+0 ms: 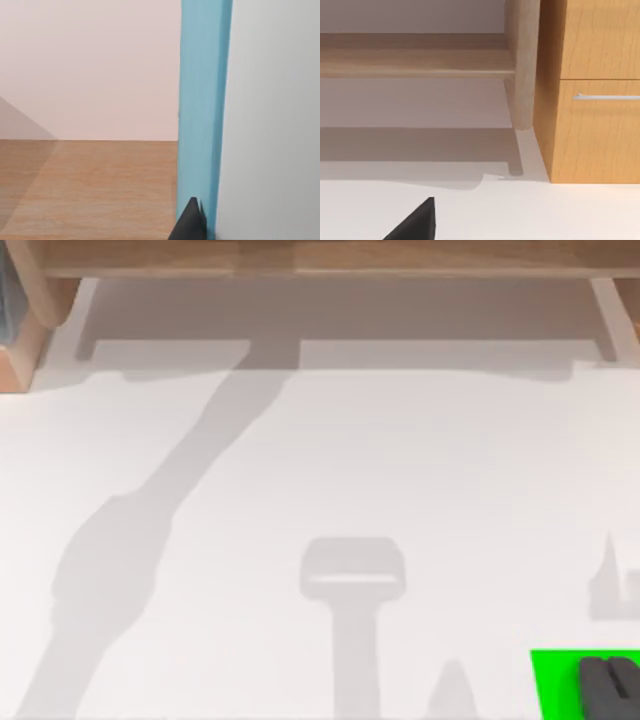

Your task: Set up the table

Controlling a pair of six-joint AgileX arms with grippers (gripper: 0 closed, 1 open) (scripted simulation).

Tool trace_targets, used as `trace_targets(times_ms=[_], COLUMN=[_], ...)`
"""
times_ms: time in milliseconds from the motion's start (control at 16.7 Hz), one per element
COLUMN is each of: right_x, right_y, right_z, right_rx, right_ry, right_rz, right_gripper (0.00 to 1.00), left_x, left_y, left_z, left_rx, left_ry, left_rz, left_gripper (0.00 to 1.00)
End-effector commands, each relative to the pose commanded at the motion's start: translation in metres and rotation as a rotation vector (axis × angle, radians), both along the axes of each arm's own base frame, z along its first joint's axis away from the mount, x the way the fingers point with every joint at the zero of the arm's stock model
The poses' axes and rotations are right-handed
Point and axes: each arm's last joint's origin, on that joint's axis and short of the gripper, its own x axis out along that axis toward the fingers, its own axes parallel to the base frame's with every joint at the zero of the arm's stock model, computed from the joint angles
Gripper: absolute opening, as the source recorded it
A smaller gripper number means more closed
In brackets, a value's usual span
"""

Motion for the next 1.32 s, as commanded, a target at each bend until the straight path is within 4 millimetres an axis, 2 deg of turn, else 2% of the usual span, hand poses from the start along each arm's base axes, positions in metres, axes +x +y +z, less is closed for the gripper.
trace_targets(times_ms=[120, 240, 480, 660, 840, 1020, 1200, 1320], right_x=[0.0, 0.0, 0.0, 0.0, 0.0, 0.0, 0.0, 0.0], right_y=[0.0, 0.0, 0.0, 0.0, 0.0, 0.0, 0.0, 0.0], right_z=[0.0, 0.0, 0.0, 0.0, 0.0, 0.0, 0.0, 0.0], right_rx=[0.0, 0.0, 0.0, 0.0, 0.0, 0.0, 0.0, 0.0], right_ry=[0.0, 0.0, 0.0, 0.0, 0.0, 0.0, 0.0, 0.0], right_rz=[0.0, 0.0, 0.0, 0.0, 0.0, 0.0, 0.0, 0.0], right_gripper=[1.0, 1.0, 1.0, 1.0, 1.0, 1.0, 1.0, 1.0], left_x=[-0.004, -0.007, -0.014, -0.021, -0.031, -0.052, -0.078, -0.094], left_y=[0.018, 0.052, 0.144, 0.221, 0.299, 0.37, 0.423, 0.443], left_z=[0.013, 0.027, 0.039, 0.023, -0.017, -0.075, -0.14, -0.184], left_rx=[0.008, 0.044, 0.218, 0.424, 0.652, 0.859, 1.025, 1.116], left_ry=[-0.037, -0.081, -0.13, -0.08, 0.06, 0.258, 0.452, 0.543], left_rz=[0.015, 0.058, 0.213, 0.354, 0.469, 0.516, 0.469, 0.387], left_gripper=[0.0, 0.0, 0.0, 0.0, 0.0, 0.0, 0.0, 0.0])
